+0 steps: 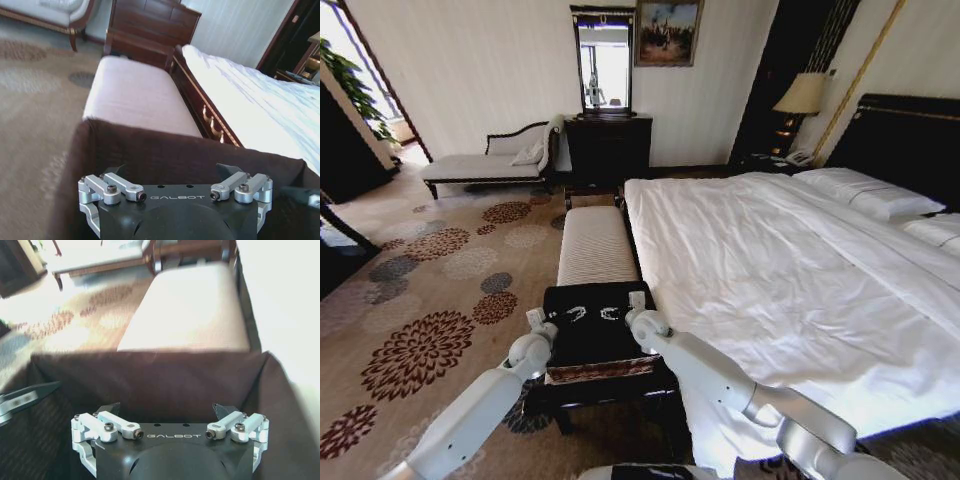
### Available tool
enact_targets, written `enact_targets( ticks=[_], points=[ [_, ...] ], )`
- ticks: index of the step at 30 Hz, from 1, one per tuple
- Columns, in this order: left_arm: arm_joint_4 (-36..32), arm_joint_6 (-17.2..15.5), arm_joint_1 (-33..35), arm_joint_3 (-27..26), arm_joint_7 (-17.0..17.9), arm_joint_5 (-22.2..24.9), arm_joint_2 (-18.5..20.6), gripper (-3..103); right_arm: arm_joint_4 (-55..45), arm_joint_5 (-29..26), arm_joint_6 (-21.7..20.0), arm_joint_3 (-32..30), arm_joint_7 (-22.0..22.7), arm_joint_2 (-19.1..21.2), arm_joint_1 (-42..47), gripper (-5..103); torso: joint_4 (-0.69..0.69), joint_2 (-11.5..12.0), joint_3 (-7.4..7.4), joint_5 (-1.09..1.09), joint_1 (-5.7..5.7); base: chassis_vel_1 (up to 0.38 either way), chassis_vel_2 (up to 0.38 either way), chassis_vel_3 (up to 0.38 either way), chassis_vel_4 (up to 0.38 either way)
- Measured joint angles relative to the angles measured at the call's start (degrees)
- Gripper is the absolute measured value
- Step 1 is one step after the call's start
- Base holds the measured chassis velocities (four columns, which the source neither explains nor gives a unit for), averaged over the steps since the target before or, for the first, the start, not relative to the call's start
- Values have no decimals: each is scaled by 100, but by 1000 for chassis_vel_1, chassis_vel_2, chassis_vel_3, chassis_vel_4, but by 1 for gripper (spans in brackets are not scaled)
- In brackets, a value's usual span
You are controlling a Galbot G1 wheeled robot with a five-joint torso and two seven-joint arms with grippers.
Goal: Fold the clothes on the bed and place them into the basket.
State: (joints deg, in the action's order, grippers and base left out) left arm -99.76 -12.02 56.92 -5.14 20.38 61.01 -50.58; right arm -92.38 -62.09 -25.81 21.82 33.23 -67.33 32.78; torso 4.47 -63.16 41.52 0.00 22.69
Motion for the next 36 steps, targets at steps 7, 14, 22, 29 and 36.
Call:
enact_targets(
  ticks=[7,14,22,29,36],
  points=[
    [-577,318,897,-1085,-127,-1620,293,100,-357,1058,466,-831,-556,634,587,100,1,0,0,2,0,0,0,0,0],
    [-1213,1160,2539,-2607,-308,-2999,-206,100,-886,2644,1593,-2210,-1395,1041,1989,100,-1,-1,-1,3,-1,0,0,0,0],
    [-1746,1912,3922,-3939,-598,-3740,-1009,100,-1148,3747,2632,-3851,-2067,936,3609,100,-2,0,0,2,0,0,0,0,0],
    [-2103,2381,5024,-4390,-830,-3934,-1716,100,-1409,4143,2973,-4643,-2189,566,4525,100,-2,-1,-1,2,-2,0,0,0,0],
    [-2209,2676,5291,-4345,-955,-4242,-2049,100,-1833,4243,3105,-5144,-2190,253,5135,100,0,0,0,0,-1,0,0,0,0]
  ],
)
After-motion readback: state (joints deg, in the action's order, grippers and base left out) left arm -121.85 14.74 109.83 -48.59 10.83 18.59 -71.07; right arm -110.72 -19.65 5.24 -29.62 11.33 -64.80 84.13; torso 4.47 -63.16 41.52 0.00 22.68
